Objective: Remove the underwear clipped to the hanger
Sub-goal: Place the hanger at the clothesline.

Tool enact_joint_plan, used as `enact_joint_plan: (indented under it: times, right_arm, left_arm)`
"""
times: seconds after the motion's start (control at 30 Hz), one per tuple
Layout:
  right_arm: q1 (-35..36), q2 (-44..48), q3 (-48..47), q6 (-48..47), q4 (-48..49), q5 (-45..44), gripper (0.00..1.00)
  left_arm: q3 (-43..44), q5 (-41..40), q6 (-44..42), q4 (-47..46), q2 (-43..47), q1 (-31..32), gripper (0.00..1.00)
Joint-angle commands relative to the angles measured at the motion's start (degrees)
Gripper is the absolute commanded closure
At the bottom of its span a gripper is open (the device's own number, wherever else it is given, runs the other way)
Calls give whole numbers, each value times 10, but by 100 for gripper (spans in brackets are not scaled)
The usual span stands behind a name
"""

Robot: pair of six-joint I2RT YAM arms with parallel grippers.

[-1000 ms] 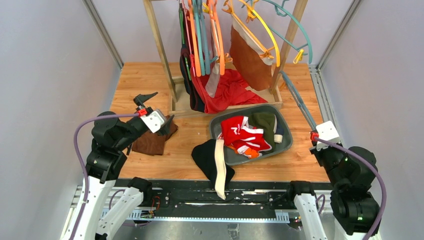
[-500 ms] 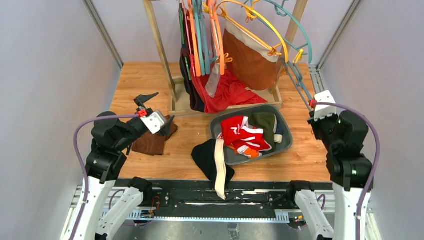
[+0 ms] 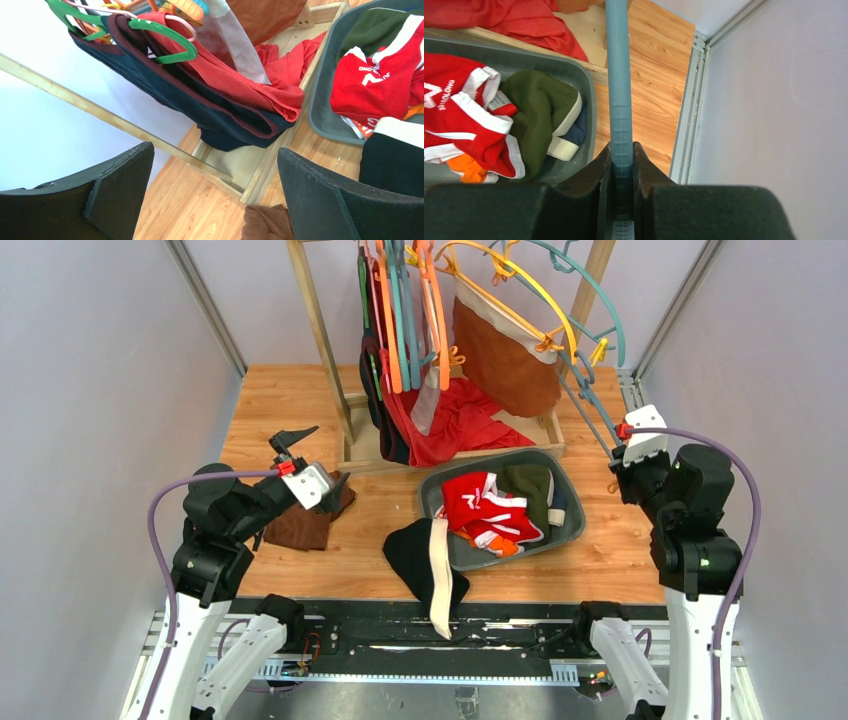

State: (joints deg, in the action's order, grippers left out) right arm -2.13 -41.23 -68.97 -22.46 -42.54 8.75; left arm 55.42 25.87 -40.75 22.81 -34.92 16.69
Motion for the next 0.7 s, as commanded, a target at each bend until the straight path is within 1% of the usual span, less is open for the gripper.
enact_joint_plan:
  times: [0.0,0.13,0.3,0.47,0.57,0.67]
  right_arm:
    - [4,27,-11,11,14,58,99]
    - [4,41,-8,14,2,67,99]
    - [4,43,4,9,4,14,99]
    - [4,42,19,5,10,-6,99]
    - [4,33,10,5,13,0,99]
    - [4,15,-13,15,11,36,99]
  left_arm:
    - [-5,12,-5,-6,6,2,2]
    - [-6,13,-6,-6,5,2,2]
    - [-4,16,-7,-2,5,2,2]
    - [-3,17,-12,1,5,2,2]
    - [-2,19,-12,3,4,2,2]
    - [0,21,-13,3,3,2,2]
